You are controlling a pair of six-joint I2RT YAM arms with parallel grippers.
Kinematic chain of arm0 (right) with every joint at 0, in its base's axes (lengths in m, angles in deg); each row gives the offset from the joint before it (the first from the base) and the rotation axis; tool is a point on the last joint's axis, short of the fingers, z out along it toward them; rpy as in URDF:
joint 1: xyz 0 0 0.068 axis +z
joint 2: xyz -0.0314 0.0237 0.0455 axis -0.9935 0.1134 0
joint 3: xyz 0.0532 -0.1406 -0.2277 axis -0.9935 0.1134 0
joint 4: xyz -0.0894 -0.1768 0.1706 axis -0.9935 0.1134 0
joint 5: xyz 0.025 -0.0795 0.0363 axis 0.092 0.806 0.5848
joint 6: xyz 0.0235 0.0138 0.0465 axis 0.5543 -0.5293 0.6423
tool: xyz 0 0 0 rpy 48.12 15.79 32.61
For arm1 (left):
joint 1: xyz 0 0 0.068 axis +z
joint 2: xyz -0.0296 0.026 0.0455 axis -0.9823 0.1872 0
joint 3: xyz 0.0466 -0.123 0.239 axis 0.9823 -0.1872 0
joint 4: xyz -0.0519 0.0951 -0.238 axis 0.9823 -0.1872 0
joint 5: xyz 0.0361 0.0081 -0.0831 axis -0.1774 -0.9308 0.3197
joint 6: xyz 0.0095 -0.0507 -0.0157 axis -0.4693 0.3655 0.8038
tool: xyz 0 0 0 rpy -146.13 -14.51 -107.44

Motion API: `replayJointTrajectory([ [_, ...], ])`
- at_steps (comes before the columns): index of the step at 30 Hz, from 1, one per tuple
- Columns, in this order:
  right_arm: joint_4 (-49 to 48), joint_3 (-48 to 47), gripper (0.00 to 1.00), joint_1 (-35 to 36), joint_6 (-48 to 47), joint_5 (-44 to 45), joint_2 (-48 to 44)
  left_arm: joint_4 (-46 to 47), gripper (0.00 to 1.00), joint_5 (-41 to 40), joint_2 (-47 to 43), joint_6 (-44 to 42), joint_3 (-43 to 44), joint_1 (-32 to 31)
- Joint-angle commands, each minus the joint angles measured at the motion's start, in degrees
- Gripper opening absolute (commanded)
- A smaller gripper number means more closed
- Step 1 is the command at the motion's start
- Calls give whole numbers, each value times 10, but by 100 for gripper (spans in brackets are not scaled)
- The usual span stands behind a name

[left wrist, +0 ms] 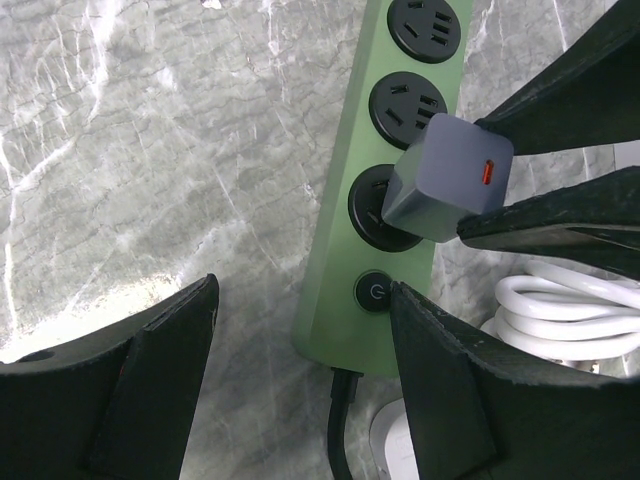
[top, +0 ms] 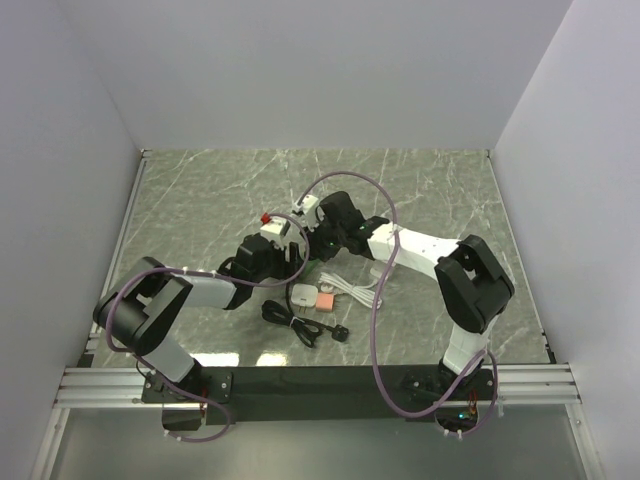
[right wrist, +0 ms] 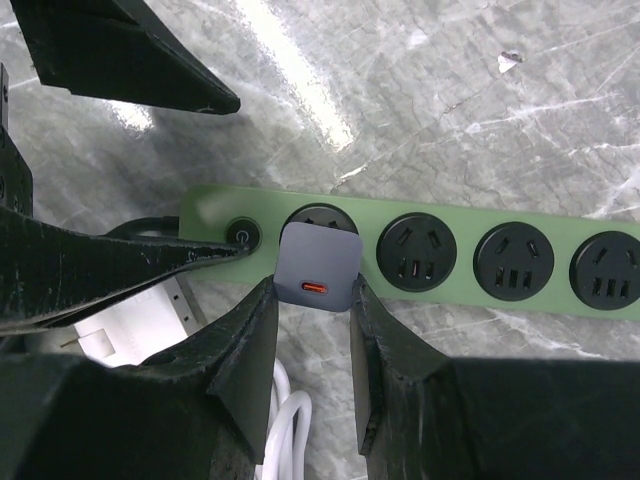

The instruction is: Insert the plug

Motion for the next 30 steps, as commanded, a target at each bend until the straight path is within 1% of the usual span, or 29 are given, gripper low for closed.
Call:
replayJointTrajectory([
  [1, 34, -4, 0, 11, 4, 6, 35, 1, 74, -5, -23, -4, 0, 12],
  [11, 34, 19, 0, 15, 23, 19, 37, 22, 72, -8, -73, 33, -12, 31],
  [16, 33, 29, 0, 15, 37, 14, 32, 62, 72, 28, -56, 59, -1, 31],
  [21, 25, 45, 0, 15, 55, 14, 28, 92, 72, 44, -34, 70, 3, 31],
  [30, 20, 67, 0, 15, 82, 10, 20, 115, 72, 63, -9, 76, 9, 28],
])
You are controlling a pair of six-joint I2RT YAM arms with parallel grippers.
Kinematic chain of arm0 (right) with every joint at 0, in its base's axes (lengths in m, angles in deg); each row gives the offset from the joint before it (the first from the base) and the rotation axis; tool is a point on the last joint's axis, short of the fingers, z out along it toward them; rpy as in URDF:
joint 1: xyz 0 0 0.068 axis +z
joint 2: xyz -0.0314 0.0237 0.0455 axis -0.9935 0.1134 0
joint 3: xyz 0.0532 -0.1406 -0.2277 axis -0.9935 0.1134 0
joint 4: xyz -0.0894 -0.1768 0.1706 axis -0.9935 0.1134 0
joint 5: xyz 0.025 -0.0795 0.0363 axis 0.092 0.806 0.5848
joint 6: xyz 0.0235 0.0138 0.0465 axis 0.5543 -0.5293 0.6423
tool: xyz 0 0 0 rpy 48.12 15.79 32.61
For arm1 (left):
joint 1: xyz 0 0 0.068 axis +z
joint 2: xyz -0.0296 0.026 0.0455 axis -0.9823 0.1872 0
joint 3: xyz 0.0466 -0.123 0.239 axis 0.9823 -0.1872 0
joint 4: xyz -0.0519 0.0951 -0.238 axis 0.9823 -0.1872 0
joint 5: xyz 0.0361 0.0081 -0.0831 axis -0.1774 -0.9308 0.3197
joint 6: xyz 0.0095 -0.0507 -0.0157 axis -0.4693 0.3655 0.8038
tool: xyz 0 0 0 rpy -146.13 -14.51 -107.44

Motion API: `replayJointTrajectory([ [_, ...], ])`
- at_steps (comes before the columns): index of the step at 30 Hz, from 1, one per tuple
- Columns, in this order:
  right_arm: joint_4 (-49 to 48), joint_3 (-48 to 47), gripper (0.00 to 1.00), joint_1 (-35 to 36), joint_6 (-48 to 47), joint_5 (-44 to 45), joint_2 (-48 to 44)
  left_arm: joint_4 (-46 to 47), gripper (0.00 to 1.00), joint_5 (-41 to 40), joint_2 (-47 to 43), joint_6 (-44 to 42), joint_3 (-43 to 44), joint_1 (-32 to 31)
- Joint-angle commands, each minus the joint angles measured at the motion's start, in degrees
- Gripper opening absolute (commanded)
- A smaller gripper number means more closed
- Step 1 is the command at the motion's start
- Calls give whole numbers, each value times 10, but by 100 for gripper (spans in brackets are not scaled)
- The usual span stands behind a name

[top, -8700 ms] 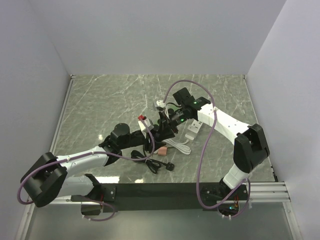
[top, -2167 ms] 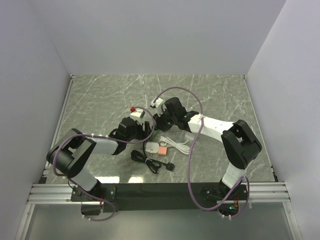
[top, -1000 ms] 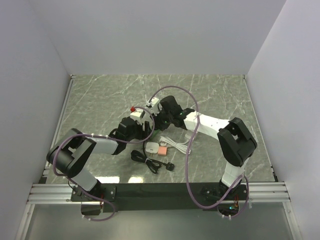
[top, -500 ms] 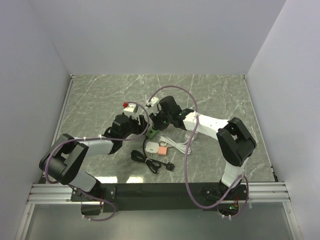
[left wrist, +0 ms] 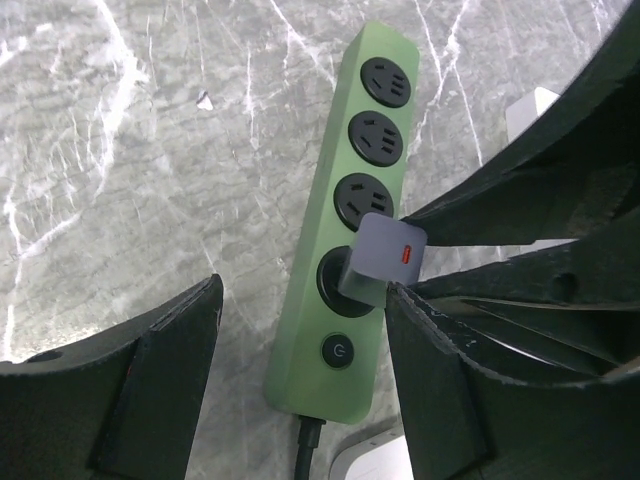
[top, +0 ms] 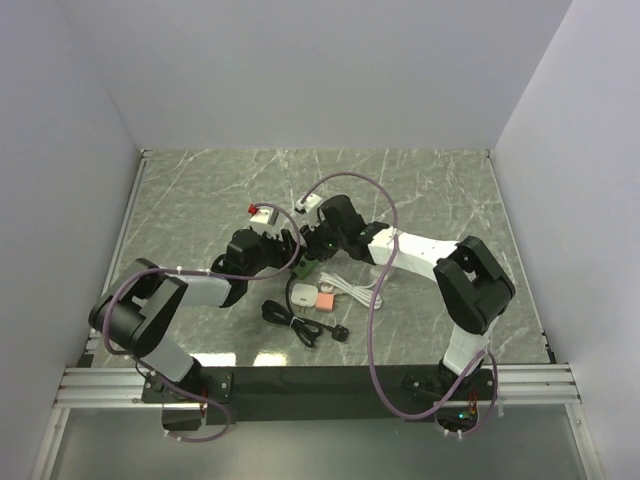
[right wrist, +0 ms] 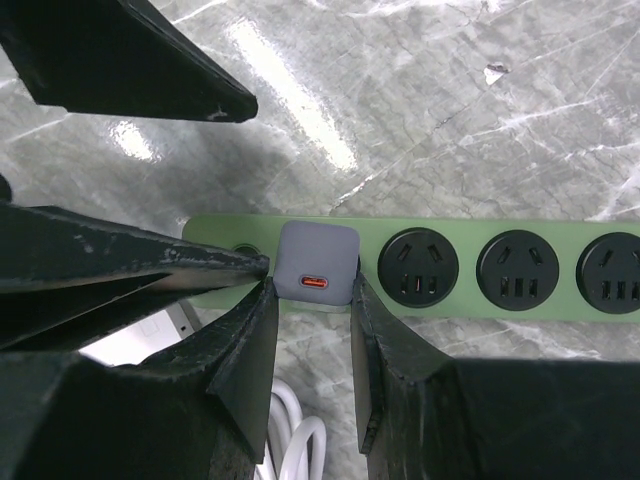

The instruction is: Insert the plug

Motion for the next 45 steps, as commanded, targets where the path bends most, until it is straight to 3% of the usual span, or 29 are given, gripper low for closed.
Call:
replayJointTrajectory([
  [1, 77, 44, 0, 10, 35, -5, 20, 37, 72, 17, 12, 9, 13, -1],
  [16, 33, 103, 0, 14, 91, 15, -15, 43, 71, -2, -58, -14, -50, -5],
  [32, 23, 119, 0, 37, 103, 28, 5, 50, 72, 27, -31, -5, -1, -10],
  [45, 17, 132, 0, 44, 116, 25, 12, 41, 70, 34, 43, -13, 32, -24],
])
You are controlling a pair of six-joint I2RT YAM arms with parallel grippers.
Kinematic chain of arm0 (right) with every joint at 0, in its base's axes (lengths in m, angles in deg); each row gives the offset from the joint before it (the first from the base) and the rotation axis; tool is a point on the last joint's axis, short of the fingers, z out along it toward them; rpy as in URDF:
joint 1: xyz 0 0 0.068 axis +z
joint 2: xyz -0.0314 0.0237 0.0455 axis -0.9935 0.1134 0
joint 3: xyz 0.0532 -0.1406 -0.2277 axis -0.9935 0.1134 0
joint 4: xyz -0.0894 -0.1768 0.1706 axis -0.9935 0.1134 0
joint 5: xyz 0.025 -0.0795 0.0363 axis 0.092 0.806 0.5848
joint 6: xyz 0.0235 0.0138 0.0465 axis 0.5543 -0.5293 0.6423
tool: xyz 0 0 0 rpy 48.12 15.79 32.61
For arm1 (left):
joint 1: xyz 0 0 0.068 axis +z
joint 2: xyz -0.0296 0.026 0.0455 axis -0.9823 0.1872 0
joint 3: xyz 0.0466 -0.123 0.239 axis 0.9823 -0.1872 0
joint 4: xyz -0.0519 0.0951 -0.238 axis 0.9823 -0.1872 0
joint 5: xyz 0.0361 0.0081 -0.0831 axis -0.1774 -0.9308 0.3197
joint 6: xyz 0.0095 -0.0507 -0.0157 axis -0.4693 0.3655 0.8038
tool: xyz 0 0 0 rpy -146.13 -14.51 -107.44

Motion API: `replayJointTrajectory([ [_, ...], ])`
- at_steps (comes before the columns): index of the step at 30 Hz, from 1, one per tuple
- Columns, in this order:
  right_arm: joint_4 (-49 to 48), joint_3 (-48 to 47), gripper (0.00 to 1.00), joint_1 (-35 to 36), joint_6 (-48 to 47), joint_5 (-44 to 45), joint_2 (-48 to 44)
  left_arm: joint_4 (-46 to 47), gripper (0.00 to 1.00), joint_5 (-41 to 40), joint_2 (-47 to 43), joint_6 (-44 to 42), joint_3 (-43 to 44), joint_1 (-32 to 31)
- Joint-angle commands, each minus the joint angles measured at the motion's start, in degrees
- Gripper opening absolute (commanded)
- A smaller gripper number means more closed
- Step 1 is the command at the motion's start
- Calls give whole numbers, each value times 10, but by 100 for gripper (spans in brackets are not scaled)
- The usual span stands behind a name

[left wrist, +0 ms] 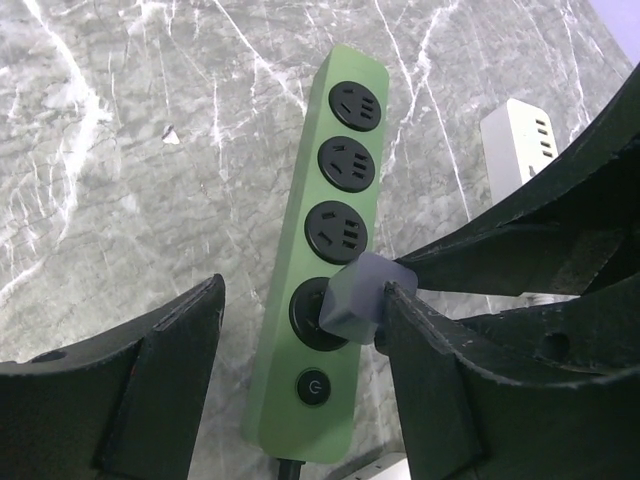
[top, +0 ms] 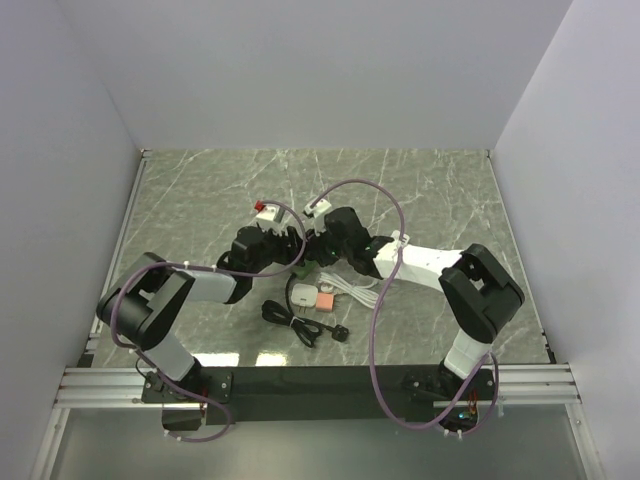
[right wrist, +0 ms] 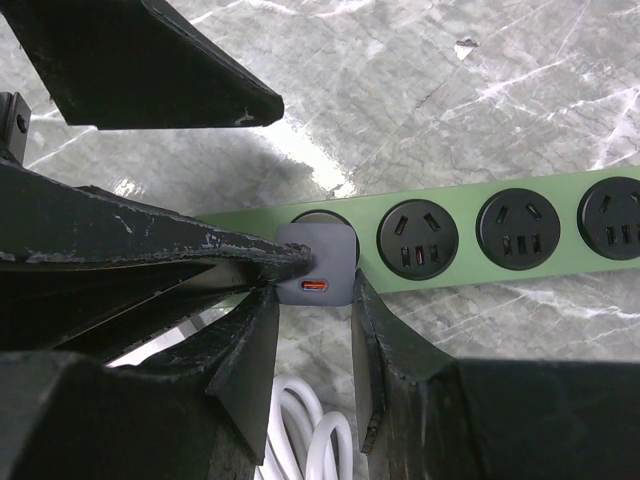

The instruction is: Insert the plug

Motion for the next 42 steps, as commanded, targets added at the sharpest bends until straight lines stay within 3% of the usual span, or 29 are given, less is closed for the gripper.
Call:
replayJointTrajectory([
  [1, 109, 45, 0, 28, 40, -36, 49, 12, 70, 20, 7, -5, 4, -18],
  [13, 86, 66, 0, 34, 53, -45, 62, 3, 64, -16, 31, -14, -16, -49],
  [24, 73, 80, 0, 52, 68, -50, 76, 60, 58, -24, 54, 4, -70, -72],
  [42, 55, 111, 0, 75, 98, -58, 102, 74, 51, -29, 70, -12, -75, -99],
])
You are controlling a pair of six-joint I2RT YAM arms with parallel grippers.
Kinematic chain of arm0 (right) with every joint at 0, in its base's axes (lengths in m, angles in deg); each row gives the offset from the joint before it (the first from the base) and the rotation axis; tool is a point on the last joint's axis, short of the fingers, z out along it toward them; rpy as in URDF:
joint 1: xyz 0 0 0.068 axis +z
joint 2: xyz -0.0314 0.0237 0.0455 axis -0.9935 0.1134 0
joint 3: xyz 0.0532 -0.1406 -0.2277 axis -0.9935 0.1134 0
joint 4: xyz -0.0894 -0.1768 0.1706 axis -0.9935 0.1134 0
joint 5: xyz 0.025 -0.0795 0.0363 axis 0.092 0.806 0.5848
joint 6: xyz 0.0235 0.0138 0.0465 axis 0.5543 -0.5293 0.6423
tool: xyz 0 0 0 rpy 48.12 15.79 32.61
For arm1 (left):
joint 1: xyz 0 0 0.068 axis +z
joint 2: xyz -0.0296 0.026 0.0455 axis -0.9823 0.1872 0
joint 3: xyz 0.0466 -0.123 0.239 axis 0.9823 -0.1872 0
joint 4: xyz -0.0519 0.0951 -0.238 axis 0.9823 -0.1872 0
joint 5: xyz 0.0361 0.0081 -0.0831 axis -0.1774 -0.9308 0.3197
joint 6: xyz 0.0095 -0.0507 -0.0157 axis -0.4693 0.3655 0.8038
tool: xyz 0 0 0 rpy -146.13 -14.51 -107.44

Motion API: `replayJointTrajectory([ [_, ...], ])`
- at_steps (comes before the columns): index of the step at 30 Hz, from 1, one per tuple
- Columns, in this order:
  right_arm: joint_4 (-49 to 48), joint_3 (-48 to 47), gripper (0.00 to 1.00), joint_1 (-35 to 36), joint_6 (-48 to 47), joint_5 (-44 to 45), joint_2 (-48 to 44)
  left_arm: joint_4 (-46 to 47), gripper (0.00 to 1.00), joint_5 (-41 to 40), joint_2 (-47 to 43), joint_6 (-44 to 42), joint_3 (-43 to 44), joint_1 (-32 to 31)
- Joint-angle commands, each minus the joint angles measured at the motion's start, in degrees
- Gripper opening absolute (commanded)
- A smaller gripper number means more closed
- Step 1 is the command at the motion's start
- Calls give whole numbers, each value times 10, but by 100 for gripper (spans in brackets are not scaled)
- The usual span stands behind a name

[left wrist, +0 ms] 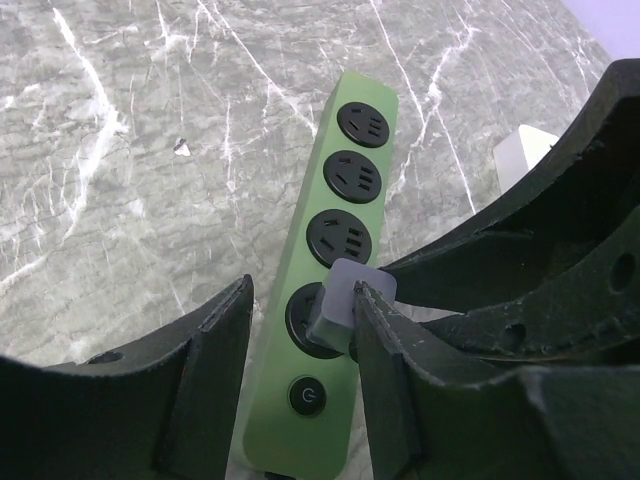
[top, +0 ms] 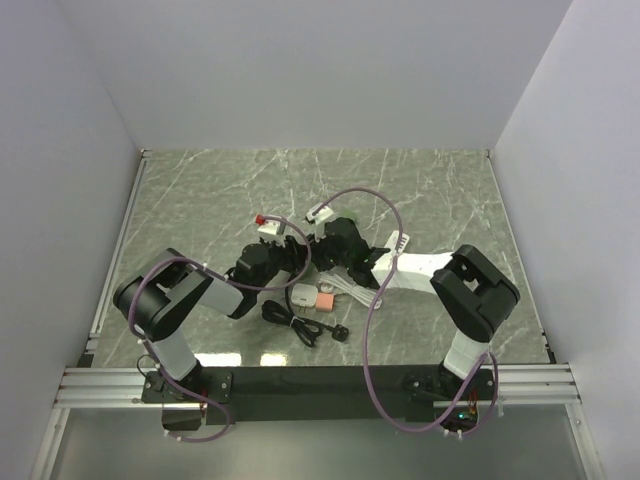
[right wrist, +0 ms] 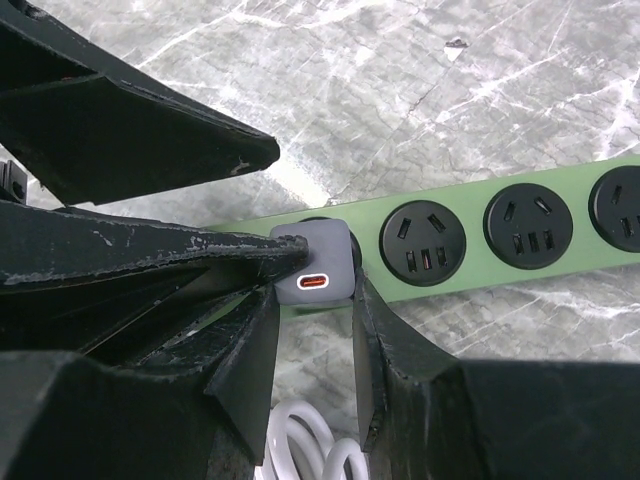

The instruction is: Insert the plug

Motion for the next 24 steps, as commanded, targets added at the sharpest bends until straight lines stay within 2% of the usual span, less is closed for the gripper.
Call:
replayJointTrajectory([
  [1, 164, 56, 0, 55, 66, -102, 71, -96, 51, 79, 15, -11, -19, -44],
  [10, 134, 72, 0, 72, 86, -114, 94, -102, 52, 68, 20, -7, -15, -49],
  [16, 137, 56, 0, 86, 93, -128, 134, -139, 62, 40, -28, -4, -18, -49],
  [23, 105, 57, 0, 88, 96, -139, 137, -203, 73, -36, -129, 1, -6, -49],
  [24, 92, 55, 0, 89, 99, -139, 134, -211, 77, -55, -140, 2, -6, -48],
])
